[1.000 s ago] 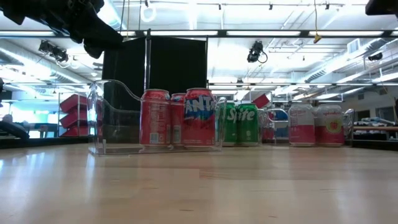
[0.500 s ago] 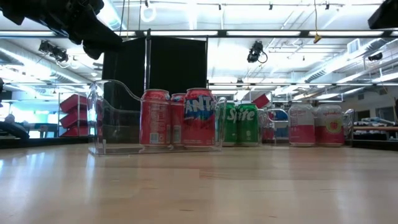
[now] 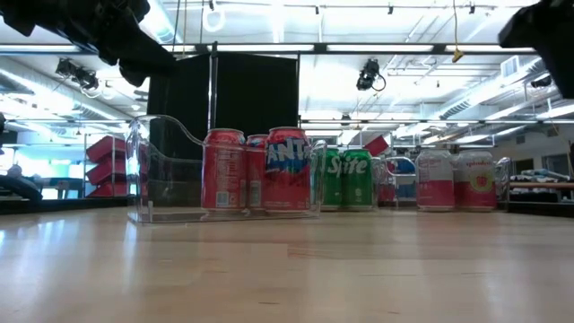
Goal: Sort soda cans
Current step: Put the red soda can into the bottom transparent bin
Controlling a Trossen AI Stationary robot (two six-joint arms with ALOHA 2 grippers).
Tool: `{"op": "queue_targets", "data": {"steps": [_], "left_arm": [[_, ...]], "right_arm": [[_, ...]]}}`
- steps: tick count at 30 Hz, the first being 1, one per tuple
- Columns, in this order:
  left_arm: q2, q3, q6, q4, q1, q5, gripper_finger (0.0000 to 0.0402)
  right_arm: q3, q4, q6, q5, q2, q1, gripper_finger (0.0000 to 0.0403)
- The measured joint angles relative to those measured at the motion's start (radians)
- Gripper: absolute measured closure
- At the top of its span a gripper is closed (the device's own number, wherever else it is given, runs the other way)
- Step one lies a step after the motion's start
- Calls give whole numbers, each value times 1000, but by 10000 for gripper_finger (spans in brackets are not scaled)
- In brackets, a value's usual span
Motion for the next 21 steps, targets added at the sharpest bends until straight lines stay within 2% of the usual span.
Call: {"op": "queue_targets", "data": {"steps": [6,11,21], "left_arm": [[0,0,0,-9,0,0,230],[0,0,0,-10,0,0,230],[0,0,0,-11,0,0,230]], "right_arm": [[57,-76,-22,26,-4,-15,52],[98,-85,5,17,-9,16,52],[46,-25,83,32,-2,47,52]]}}
